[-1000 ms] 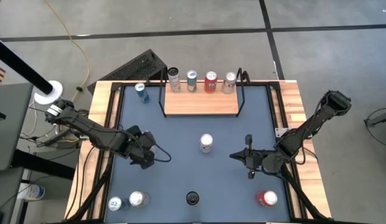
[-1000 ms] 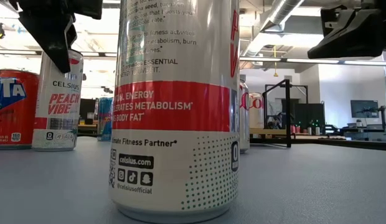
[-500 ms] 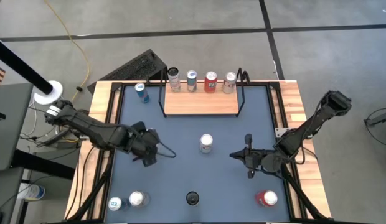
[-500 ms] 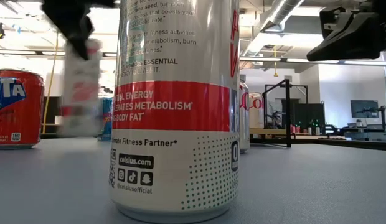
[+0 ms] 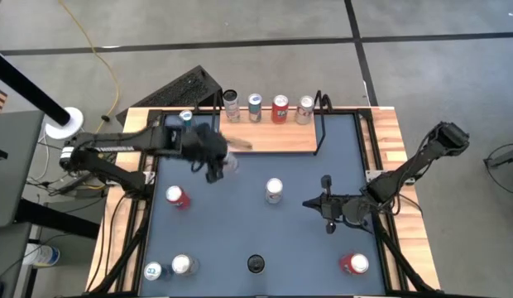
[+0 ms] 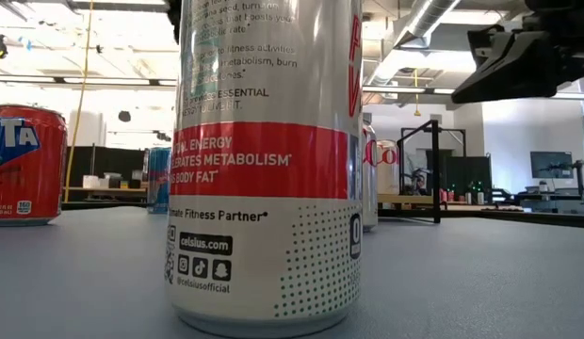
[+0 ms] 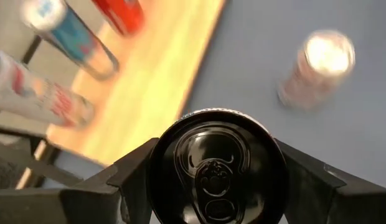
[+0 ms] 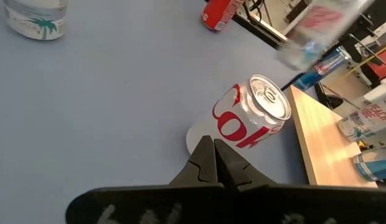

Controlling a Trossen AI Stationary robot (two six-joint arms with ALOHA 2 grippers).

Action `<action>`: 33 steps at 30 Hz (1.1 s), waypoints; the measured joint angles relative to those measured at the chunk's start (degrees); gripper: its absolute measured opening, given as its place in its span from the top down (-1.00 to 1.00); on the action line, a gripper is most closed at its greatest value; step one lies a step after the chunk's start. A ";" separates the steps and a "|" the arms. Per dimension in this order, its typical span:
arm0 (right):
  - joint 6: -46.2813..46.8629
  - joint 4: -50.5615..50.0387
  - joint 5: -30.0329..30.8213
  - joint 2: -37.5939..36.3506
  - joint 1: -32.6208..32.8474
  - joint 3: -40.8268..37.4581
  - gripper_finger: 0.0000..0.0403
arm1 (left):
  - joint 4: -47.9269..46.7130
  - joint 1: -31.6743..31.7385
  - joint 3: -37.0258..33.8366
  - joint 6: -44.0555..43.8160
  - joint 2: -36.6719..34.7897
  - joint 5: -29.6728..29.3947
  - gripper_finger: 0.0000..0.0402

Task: Place canned beverage on shelf
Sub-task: Put the top white soda can on the shelf aligned with the other white soda can

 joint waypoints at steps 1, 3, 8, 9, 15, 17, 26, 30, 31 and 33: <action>0.00 0.00 -0.13 0.00 -0.30 0.00 1.00 | 1.43 1.93 0.43 1.12 -0.02 1.29 -0.24; 0.00 0.05 -1.16 0.00 -1.10 0.00 1.00 | 5.04 5.61 1.03 3.19 0.01 4.58 -0.24; 0.02 0.17 -3.34 0.00 -2.87 0.00 1.00 | 9.53 12.63 2.92 7.94 0.02 8.72 -0.24; 0.02 0.21 -3.81 0.00 -3.27 0.00 1.00 | 9.84 13.85 3.12 8.26 0.02 9.07 -0.24; 0.42 0.24 -6.93 0.02 -5.71 0.00 1.00 | 10.39 17.76 3.09 7.25 0.92 9.13 -0.24; 0.42 0.35 -7.20 0.04 -6.43 0.00 1.00 | 11.54 18.15 3.09 6.63 2.64 10.18 -0.24; 0.90 0.13 -10.16 0.04 -8.07 0.00 1.00 | 0.97 18.08 19.84 11.93 18.72 10.44 -0.24; 0.21 0.15 -10.28 0.04 -7.86 0.00 1.00 | -9.66 18.23 28.29 11.63 24.88 6.82 -0.24; 0.17 0.14 -10.28 0.04 -7.86 0.00 1.00 | -11.32 18.23 29.53 11.24 25.82 6.75 -0.24; 0.15 0.15 -10.28 0.04 -7.86 0.00 1.00 | -13.69 18.55 30.58 10.20 27.28 6.59 -0.24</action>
